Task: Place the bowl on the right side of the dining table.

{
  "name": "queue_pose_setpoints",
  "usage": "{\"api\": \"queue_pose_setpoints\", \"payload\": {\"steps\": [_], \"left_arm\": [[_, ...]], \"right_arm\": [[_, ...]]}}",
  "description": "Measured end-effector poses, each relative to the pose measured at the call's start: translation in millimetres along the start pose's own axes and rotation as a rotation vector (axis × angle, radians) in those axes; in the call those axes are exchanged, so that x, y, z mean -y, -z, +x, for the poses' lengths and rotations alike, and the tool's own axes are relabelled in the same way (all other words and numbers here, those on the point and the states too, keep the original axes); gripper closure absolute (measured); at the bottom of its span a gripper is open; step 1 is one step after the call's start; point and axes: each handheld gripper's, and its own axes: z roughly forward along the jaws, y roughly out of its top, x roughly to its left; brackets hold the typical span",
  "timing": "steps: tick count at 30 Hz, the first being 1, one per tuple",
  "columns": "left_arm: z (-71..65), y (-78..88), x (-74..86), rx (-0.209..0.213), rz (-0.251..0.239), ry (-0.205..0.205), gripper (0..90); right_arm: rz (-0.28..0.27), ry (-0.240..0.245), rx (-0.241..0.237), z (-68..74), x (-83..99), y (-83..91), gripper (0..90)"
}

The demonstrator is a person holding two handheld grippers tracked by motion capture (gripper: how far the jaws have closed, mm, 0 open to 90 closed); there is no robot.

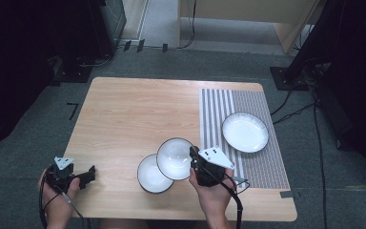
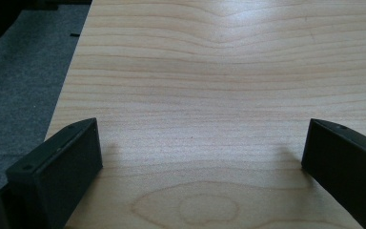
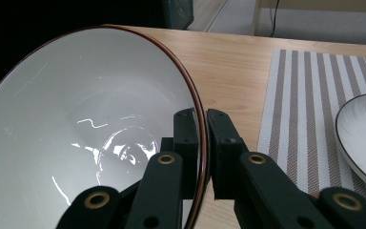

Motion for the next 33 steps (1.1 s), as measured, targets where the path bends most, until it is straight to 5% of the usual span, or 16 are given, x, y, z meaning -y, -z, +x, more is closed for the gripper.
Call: {"api": "queue_pose_setpoints", "payload": {"steps": [33], "left_arm": [[-0.1,-0.1,0.0,0.0,-0.001,0.0,0.0]], "right_arm": [[0.033,-0.059,0.009,-45.3,-3.5,-2.2,84.6]]}}
